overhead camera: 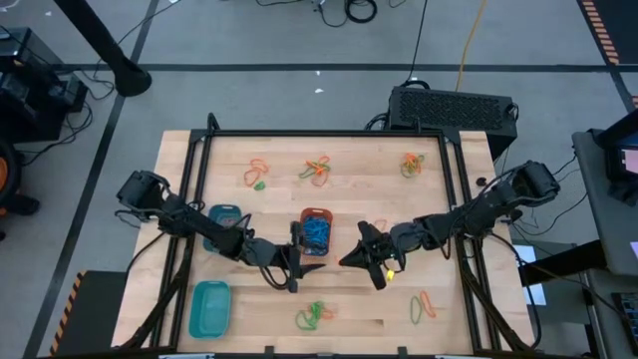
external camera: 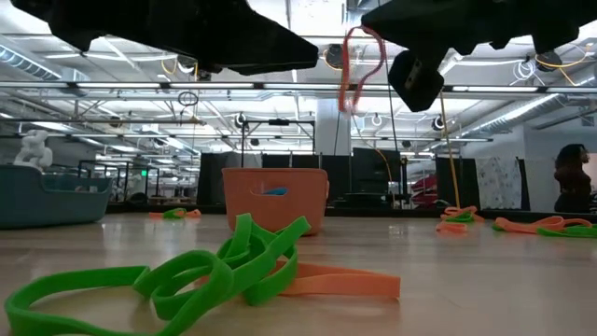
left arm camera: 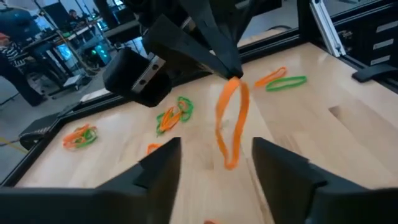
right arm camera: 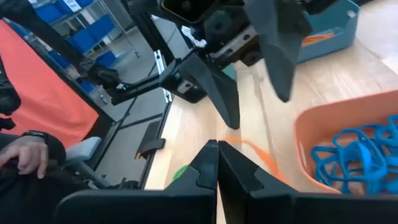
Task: Sort rubber bands into baskets
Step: Put the orange rubber band into the blue bin
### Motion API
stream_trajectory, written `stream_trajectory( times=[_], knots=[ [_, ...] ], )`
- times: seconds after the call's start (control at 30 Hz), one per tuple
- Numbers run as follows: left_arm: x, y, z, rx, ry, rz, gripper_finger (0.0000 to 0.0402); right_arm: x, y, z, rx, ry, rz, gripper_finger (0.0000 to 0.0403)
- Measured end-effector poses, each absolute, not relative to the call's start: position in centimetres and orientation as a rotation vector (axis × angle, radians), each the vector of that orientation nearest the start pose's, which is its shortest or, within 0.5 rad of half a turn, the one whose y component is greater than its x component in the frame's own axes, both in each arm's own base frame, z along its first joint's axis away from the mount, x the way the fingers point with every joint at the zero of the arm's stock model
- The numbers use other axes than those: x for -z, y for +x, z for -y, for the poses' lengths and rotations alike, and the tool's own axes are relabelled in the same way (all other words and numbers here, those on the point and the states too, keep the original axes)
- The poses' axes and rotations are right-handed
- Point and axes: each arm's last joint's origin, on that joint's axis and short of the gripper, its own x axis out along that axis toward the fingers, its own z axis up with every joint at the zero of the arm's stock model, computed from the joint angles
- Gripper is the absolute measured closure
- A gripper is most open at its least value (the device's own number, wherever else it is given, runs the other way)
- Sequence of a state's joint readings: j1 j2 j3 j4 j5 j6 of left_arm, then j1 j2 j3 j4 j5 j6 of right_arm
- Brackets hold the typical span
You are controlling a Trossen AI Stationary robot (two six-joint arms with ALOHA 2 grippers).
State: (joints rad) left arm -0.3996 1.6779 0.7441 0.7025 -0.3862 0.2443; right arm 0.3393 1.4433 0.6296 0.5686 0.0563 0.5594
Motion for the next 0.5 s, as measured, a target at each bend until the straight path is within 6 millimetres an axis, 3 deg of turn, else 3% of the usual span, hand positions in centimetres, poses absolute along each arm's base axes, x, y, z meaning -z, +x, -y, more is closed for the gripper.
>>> stream_trajectory(
  times=[0.2, 0.5],
  knots=[
    [-18.37, 31.22, 12.07, 0.057, 0.325, -0.203, 0.0135, -20.21, 27.96, -9.8, -0.216, 0.512, -0.29, 0.0402],
    [-18.55, 31.69, 12.26, 0.125, 0.259, -0.114, 0.013, -20.69, 28.06, -9.8, -0.222, 0.516, -0.237, 0.0403]
  ],
)
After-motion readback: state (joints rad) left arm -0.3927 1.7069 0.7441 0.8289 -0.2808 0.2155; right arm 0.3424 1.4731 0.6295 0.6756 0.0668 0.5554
